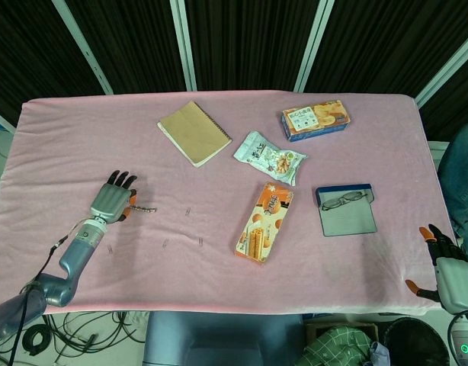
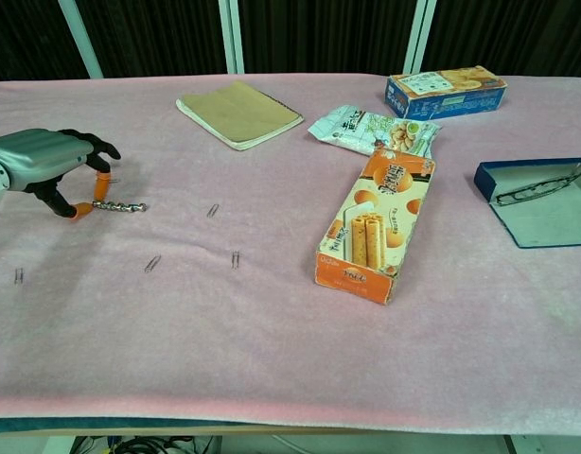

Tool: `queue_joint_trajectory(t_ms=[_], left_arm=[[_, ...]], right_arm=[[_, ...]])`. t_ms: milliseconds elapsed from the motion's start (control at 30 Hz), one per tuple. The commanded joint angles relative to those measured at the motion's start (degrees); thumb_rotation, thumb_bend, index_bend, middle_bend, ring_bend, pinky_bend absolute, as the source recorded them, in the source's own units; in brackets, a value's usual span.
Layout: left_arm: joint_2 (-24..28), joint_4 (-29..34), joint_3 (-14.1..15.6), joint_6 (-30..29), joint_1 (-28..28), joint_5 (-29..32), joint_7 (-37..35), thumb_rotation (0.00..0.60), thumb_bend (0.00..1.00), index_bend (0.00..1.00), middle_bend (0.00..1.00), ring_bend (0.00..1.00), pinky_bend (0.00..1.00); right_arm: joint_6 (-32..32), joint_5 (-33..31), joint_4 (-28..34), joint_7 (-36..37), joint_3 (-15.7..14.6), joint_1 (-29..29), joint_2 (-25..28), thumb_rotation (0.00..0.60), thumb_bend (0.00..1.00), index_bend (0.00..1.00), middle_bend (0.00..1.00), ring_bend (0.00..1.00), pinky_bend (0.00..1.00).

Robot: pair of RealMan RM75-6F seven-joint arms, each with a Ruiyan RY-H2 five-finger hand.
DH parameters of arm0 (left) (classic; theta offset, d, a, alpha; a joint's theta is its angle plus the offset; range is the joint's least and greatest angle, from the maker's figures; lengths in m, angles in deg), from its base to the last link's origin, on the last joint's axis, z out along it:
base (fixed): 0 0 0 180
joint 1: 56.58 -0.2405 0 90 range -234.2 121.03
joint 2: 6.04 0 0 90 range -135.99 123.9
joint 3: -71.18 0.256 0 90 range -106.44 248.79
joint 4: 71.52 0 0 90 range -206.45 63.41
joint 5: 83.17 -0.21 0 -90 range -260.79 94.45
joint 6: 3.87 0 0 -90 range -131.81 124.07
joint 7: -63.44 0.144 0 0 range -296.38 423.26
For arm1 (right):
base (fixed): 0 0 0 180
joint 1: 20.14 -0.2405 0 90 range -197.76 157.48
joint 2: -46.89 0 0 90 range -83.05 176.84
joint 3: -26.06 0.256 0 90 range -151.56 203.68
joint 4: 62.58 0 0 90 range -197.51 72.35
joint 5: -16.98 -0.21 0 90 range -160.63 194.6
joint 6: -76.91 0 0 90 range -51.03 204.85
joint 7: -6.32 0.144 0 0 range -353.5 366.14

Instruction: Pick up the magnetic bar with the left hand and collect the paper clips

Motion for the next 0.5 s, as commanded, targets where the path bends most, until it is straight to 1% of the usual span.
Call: queue_joint_trajectory(t_ms=[33,500], left_arm=[[-0.2,-0.3,0.0,-0.2,0.0,-0.1,0.3,0.600,0.38,0.53,0.11,0.00,0.00],[-1.2,-1.2,-0.3,-0.7,-0.2,0.0,1.1,0.600,0.38,0.52,0.11,0.00,0.00]], right_arm=[[-0.1,0.0,0.1,0.2,0.0,0.0,0.0,0.600,0.08,0.00,0.00,0.07,0.18],[-0.3,-0.1,0.1,0.2,0.0,-0.1,0.2,0.600,0.08,0.00,0.00,0.07,0.18]])
